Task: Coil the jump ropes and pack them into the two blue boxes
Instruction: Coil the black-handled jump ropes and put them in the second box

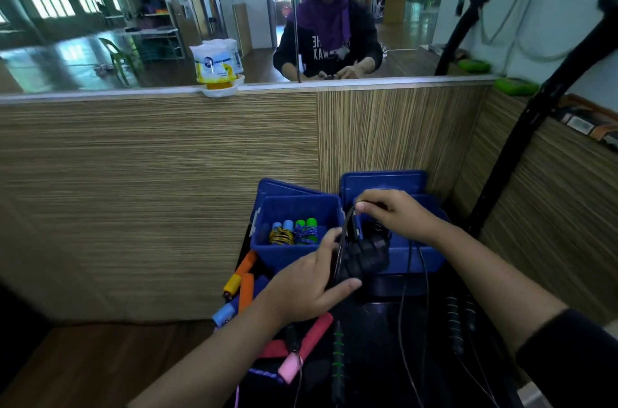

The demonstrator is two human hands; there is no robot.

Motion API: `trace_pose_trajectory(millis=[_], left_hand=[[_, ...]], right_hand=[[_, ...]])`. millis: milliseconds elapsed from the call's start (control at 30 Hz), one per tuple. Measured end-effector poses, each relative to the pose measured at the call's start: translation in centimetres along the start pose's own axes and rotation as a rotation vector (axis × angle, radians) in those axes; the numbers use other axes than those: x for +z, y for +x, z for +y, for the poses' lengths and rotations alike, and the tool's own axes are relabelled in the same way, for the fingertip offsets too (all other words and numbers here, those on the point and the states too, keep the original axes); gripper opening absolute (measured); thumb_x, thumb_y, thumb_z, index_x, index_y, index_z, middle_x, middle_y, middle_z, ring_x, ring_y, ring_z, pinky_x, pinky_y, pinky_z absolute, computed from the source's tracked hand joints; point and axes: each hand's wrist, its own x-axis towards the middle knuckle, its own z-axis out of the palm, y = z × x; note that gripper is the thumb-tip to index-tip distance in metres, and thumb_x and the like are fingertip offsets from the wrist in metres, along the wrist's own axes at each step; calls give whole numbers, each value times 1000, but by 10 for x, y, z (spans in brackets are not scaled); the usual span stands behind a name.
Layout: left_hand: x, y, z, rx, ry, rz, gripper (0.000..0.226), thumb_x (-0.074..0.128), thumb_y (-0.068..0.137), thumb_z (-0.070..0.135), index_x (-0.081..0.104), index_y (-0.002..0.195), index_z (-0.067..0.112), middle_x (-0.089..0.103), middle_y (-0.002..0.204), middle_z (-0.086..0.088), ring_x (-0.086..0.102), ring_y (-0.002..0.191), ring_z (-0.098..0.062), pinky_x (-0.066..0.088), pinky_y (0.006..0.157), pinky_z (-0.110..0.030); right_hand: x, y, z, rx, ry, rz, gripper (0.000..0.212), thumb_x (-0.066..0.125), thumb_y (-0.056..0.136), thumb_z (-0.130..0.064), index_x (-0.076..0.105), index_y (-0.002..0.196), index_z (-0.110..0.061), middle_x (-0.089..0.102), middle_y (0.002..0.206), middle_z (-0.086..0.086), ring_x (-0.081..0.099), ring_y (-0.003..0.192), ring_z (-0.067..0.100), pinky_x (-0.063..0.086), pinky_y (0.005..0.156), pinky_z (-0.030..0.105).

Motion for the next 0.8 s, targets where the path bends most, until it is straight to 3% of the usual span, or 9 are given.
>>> trace_pose_trajectory(millis=[100,200,267,367,433,500,567,700,800], left_hand=[[-9,1,-1,80,-36,199,79,57,89,52,14,150,27,44,141,6,44,125,-7,40,100,-22],[-13,2,-12,126,52,205,70,55,89,54,30,148,25,52,131,2,50,118,-11,44,96,-28],[-13,-1,-18,189,79,225,67,52,90,54,37,145,20,58,119,-2,55,108,-12,45,91,-23],[-17,-2,-19,211,27,297,62,52,92,48,40,143,14,59,121,-2,53,109,-6,37,92,-9],[-22,4,-20,202,30,384,62,53,91,47,42,141,12,61,114,-2,54,103,-5,42,90,-12],[-26,12,-22,150,74,462,64,52,89,51,44,140,13,60,108,-1,58,97,-11,50,82,-25],[-29,19,-25,61,59,530,65,51,86,55,46,138,16,60,107,0,59,96,-14,51,80,-31],[-42,32,-39,-142,31,713,57,48,84,58,49,128,22,61,102,-2,60,90,-18,50,76,-32],[-53,35,-60,-312,87,751,54,39,86,59,55,116,18,62,94,-6,60,84,-25,49,68,-35]], right_hand=[[7,0,6,65,201,28,14,59,91,-32,63,86,-20,52,65,8,46,58,15,40,58,29],[19,-1,11,185,364,8,19,64,87,-33,63,83,-15,41,57,8,35,46,15,29,45,24],[22,-2,11,256,504,-47,18,66,87,-29,64,84,-12,43,56,7,34,44,13,26,44,23],[26,-8,7,322,739,-99,11,53,92,-4,58,93,5,47,50,0,33,39,10,23,40,19],[39,-13,-4,365,828,-67,12,51,92,-5,55,85,4,48,50,0,36,39,10,27,38,19],[63,-19,-20,390,928,-27,21,57,88,-23,53,76,-6,48,53,5,44,42,14,36,44,24],[91,-26,-37,439,1006,-48,22,53,93,-30,56,81,-11,48,56,7,55,51,20,50,52,32],[137,-50,-53,398,656,-237,21,39,102,-19,57,98,-8,54,56,-1,60,51,9,47,51,22],[135,-65,-63,232,228,-228,24,46,98,-24,59,90,-6,52,61,-4,48,55,10,38,55,20]])
